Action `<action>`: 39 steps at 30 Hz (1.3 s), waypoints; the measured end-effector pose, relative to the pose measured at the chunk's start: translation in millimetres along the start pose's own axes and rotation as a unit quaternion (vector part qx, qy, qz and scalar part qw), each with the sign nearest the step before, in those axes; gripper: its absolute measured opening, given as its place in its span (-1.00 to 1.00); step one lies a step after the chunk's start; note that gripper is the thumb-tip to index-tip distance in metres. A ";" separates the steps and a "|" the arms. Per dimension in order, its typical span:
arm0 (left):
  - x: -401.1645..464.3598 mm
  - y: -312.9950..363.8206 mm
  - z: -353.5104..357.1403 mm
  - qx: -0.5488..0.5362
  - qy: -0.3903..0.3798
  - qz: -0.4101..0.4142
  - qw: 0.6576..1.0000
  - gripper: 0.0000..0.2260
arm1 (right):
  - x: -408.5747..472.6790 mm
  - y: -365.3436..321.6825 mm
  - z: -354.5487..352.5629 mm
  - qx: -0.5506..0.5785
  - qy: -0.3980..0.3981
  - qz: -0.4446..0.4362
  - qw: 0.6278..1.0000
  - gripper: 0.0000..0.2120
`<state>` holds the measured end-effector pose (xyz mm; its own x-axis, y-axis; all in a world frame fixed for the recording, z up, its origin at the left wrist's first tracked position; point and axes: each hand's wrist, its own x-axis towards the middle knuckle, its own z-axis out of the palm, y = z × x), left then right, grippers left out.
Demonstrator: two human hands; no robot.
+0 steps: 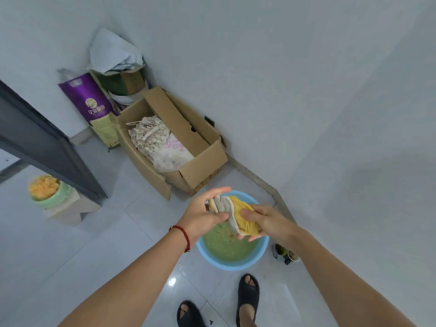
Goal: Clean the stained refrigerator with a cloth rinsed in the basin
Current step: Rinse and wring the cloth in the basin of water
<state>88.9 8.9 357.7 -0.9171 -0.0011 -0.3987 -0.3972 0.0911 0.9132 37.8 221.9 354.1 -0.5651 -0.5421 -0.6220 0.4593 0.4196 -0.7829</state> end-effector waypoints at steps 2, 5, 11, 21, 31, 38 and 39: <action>-12.4 4.2 -4.7 0.037 0.030 0.035 0.998 -0.54 | -12.5 -4.8 13.6 0.048 0.050 -0.002 0.998 -0.73; -28.0 10.8 -13.2 0.013 0.106 0.096 0.990 -0.67 | -23.9 -10.8 33.3 0.113 0.142 -0.021 0.983 -0.74; -46.4 28.8 -31.1 -0.065 0.063 0.099 0.991 -0.71 | -44.8 -19.0 55.7 0.318 0.250 -0.084 0.911 -0.79; -30.7 133.0 -44.5 0.179 -0.134 0.225 0.948 -0.78 | -64.7 -36.7 34.4 0.141 0.175 -0.162 0.961 -0.42; 12.5 220.7 -36.0 0.075 -0.250 0.084 0.962 -0.88 | -75.5 -101.5 -13.4 -0.024 0.233 -0.255 0.938 -0.53; 63.0 222.1 -54.6 -0.086 -0.263 0.059 0.959 -0.81 | -77.1 -141.6 -16.8 0.084 0.246 -0.278 0.925 -0.82; 74.5 221.0 -59.3 -0.098 -0.284 0.057 0.952 -0.84 | -72.4 -145.1 -17.3 0.118 0.235 -0.255 0.930 -0.79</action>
<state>-69.3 -30.1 534.8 -0.8098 0.5412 -0.2265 -0.3464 -0.1295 0.9291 0.2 212.9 512.5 -0.9627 -0.2243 -0.1511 0.1566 -0.0069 -0.9876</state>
